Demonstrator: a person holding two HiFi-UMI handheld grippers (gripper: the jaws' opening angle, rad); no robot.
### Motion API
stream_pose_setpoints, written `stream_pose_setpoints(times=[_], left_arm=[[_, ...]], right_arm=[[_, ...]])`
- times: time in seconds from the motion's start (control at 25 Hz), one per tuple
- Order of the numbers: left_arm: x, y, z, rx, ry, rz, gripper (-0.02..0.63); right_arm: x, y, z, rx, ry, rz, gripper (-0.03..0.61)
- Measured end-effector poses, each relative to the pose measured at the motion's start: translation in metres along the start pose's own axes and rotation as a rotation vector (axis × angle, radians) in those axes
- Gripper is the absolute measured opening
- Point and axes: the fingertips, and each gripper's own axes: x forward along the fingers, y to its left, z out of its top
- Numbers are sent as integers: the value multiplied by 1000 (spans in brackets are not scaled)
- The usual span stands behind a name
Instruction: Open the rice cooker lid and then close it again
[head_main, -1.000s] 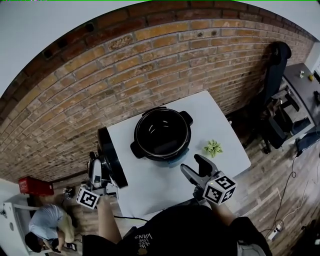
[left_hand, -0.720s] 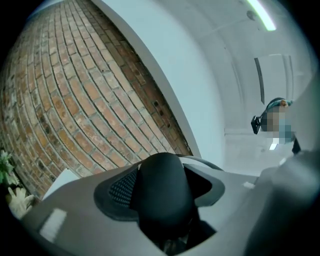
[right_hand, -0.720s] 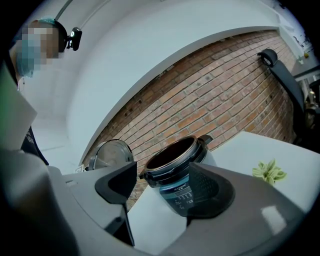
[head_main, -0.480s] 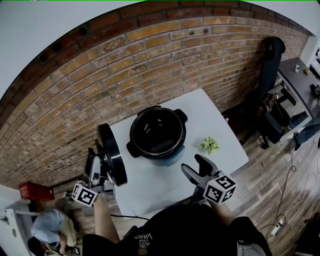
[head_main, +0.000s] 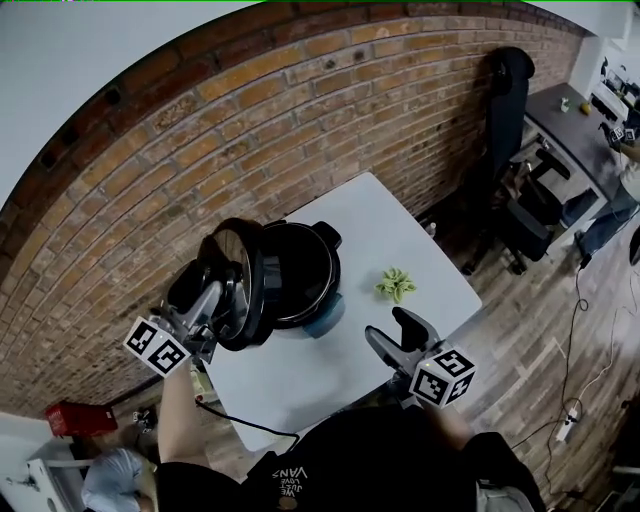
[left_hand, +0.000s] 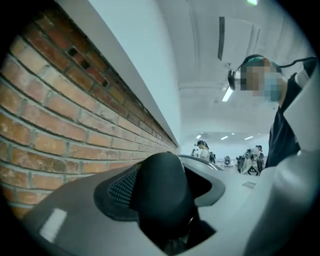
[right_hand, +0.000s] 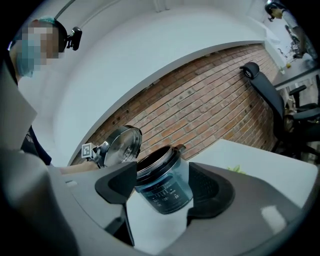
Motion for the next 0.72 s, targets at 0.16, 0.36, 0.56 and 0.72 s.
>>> stream_pose_setpoints(times=[0.16,0.36,0.56,0.72], left_arm=[[48,-9,-15,38,110,-94,277],[90,-16,-40,100,236,-177,276],[108,-22,-69,213,360,-249,276],[113,-34,-88,312,457,-316,276]], right_arm=[[-14,-15,3,16,-27,-51,316],[-29,-31,4,36,-48,-101,316],[-38,-42,5,41,-60,-133,316],[-41,-49,4,46,-62,-152,316]])
